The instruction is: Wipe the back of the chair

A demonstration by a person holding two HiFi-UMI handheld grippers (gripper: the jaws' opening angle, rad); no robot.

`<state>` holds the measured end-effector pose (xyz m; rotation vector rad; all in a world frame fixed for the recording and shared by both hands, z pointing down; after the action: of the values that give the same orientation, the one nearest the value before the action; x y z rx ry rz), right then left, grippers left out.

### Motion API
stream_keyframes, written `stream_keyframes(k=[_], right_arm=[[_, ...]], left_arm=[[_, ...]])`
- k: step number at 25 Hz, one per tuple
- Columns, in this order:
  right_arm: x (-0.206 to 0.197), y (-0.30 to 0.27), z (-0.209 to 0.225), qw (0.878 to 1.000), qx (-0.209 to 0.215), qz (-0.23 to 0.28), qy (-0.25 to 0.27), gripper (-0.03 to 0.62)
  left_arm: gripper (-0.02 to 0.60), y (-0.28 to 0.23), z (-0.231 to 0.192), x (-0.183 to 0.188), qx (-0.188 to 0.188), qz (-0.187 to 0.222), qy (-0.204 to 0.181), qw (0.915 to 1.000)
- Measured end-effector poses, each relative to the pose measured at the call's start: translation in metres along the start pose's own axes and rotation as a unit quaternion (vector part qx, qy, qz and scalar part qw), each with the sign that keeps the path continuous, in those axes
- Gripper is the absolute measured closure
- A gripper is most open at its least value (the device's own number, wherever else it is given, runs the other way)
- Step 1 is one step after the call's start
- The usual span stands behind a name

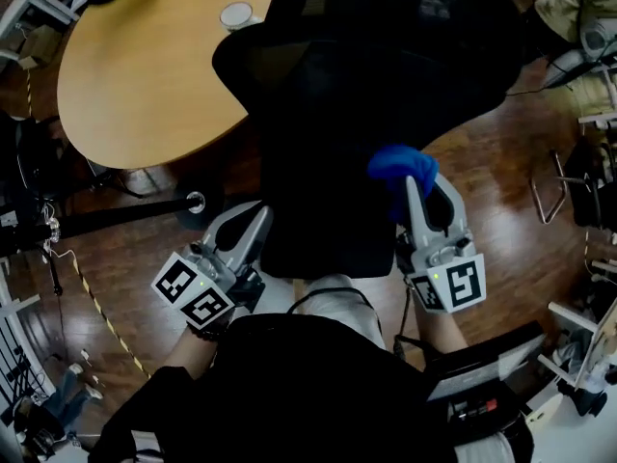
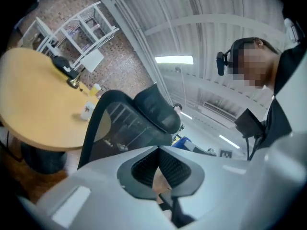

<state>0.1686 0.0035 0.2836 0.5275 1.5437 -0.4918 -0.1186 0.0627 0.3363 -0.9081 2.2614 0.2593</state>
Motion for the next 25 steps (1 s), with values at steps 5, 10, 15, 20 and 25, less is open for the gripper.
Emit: stream_keyframes(k=[5, 10, 15, 20, 25], right_arm=[[0.08, 0.057, -0.012, 0.999, 0.028, 0.019, 0.03, 0.546], [0.094, 0.058, -0.016, 0.997, 0.03, 0.062, 0.026, 0.546], [0.092, 0.072, -0.006, 0.998, -0.001, 0.054, 0.044, 0.546], [0.092, 0.077, -0.001, 0.997, -0.014, 0.053, 0.046, 0.549], [0.086, 0.079, -0.003, 0.999, -0.009, 0.041, 0.03, 0.549]], left_arm=[[0.575, -0.009, 0.094, 0.054, -0.083, 0.011, -0.102, 0.9913], [0.575, -0.026, 0.122, 0.091, -0.136, 0.082, -0.031, 0.9869], [0.575, -0.041, 0.154, 0.079, -0.178, 0.061, -0.043, 0.9811], [0.575, -0.043, 0.153, 0.078, -0.17, 0.035, -0.055, 0.9834], [0.575, -0.037, 0.149, 0.077, -0.145, 0.026, -0.061, 0.9873]])
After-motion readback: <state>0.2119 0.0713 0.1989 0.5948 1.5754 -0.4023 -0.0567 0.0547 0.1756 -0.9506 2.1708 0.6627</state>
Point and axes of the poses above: the fingertips, and each gripper's own axes: y backward along the fingers, z to its right, x out of its top, the point moved 8 cm from there along y, backward along the fingers, and after that the axes turned 8 degrees about y, right-handed, at the moved point
